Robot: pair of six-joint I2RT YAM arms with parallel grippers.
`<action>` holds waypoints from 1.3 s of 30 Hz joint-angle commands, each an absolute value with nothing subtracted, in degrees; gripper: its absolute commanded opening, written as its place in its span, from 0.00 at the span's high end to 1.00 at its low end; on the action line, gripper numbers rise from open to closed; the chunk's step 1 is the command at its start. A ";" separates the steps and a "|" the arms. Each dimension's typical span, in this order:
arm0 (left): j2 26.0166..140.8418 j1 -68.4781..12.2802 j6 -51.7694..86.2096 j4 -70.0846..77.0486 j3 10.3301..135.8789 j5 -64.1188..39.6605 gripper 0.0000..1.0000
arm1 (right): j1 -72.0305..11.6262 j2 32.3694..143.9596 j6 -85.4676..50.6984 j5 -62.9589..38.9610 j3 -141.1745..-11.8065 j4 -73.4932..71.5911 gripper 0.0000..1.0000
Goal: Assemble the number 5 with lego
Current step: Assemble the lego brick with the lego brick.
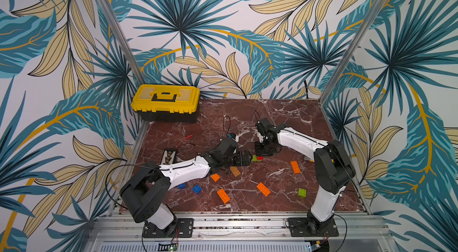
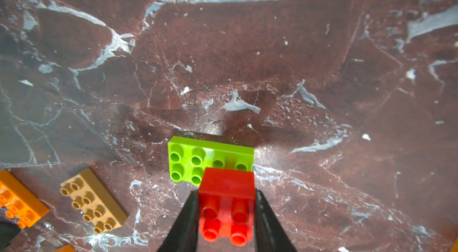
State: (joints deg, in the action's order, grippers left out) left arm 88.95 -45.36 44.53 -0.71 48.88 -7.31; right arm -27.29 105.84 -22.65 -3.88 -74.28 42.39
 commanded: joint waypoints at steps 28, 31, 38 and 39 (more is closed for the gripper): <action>88.16 -45.46 44.38 -0.62 50.41 -7.18 0.00 | -27.24 110.47 -23.21 -3.25 -76.26 45.92 0.76; 88.20 -45.44 44.44 -0.53 50.40 -7.08 0.00 | -27.24 111.24 -23.47 -1.41 -76.23 46.93 0.76; 88.52 -45.50 44.60 -0.36 50.44 -7.19 0.00 | -27.30 110.32 -24.30 -2.02 -74.48 46.28 0.77; 88.57 -45.47 44.58 -0.35 50.43 -7.15 0.00 | -27.32 110.21 -24.35 -1.69 -74.20 46.16 0.79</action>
